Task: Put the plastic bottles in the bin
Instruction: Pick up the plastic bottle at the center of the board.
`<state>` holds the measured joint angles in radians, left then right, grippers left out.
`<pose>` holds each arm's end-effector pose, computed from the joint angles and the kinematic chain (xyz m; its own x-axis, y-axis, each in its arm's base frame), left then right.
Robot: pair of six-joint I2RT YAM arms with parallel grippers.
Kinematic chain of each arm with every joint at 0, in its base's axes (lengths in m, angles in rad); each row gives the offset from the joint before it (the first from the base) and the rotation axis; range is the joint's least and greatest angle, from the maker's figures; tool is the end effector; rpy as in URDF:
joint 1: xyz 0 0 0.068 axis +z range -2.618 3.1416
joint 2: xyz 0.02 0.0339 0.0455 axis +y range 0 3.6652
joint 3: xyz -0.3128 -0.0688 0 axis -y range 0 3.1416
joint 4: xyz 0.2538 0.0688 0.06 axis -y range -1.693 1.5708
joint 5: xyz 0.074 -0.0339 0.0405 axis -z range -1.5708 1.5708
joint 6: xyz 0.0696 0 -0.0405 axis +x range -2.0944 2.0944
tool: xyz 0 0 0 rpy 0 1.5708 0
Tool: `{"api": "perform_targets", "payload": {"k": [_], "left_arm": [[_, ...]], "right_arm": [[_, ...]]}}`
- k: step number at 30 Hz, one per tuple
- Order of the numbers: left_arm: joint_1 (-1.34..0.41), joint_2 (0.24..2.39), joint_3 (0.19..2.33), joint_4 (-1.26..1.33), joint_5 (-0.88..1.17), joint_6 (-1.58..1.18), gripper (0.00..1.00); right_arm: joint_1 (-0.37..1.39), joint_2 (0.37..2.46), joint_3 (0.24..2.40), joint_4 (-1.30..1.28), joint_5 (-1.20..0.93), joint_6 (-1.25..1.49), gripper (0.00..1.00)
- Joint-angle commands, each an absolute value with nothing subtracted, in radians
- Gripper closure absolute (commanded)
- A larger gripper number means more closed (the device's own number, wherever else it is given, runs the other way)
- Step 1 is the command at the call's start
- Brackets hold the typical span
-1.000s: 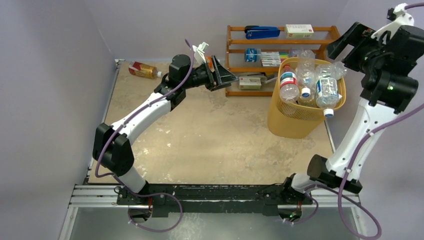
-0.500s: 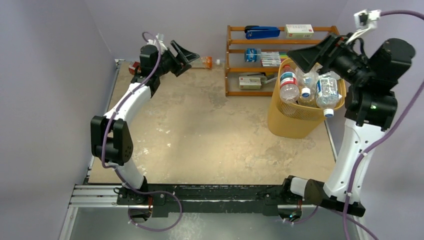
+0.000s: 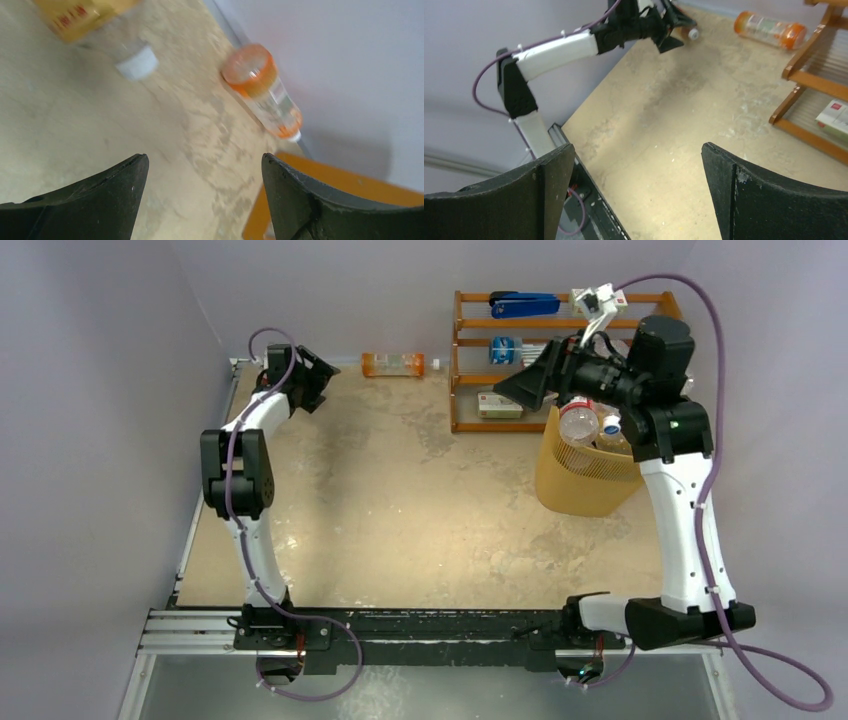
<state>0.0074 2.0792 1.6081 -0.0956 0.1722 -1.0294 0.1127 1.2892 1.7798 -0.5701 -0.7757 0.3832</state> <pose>0.5460 -0.0079 0.2485 -0.3943 -0.8473 -0.3559 -0.3893 0.5048 -0.7704 0.2449 0.0768 0.5767 -0.3625 0.2276 -0.9038 -0.6882 0.5885 0.4243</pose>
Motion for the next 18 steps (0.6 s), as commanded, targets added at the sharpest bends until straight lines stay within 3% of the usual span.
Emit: {"api": "perform_targets", "payload": {"k": [1,18], "left_arm": [[0.008,2.160,1.733,-0.126,0.052,-1.104,0.17],[0.007,2.346,1.771,-0.021,-0.175,-1.395,0.26]], "right_arm": [[0.163,1.284,1.727,-0.482,-0.744,0.340,0.02],[0.203,1.321,1.599,-0.390,-0.766,0.296,0.03]]}}
